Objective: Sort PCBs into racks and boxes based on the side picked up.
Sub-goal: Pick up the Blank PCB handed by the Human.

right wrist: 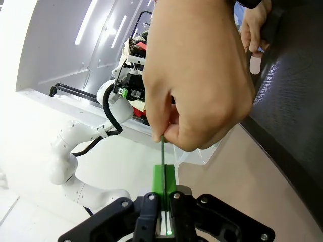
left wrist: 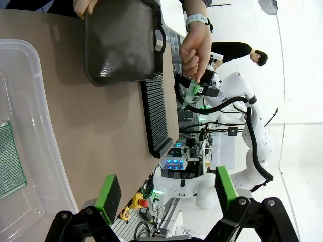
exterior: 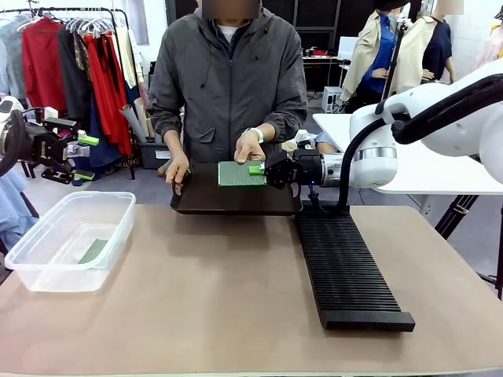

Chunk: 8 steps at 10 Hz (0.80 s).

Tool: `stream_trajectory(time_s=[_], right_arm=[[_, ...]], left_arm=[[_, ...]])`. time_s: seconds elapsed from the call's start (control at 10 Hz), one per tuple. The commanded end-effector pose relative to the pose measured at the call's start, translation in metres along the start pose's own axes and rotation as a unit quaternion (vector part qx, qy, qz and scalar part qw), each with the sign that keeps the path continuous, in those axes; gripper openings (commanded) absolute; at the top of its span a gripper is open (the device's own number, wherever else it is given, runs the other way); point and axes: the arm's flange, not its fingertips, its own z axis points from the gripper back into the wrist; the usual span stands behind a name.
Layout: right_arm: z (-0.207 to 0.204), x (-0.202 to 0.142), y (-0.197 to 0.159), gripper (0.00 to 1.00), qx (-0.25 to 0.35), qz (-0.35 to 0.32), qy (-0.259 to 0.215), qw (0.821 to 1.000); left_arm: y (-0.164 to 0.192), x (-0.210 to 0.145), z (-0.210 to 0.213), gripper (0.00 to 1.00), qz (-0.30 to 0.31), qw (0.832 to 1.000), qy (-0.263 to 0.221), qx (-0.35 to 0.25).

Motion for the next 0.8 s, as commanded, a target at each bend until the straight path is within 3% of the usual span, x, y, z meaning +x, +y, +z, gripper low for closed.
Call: stream_trajectory(time_s=[0.0,0.7], right_arm=[[-0.01,0.011,0.001,0.0,-0.005,-0.009,0.014,1.0],[0.0,0.0,0.0,0.0,0.0,0.0,0.0,1.0]], left_arm=[[-0.002,-0.002,0.001,0.97,-0.002,1.0,-0.001,0.006],[-0.002,-0.002,0.001,0.97,-0.002,1.0,-0.001,0.006]])
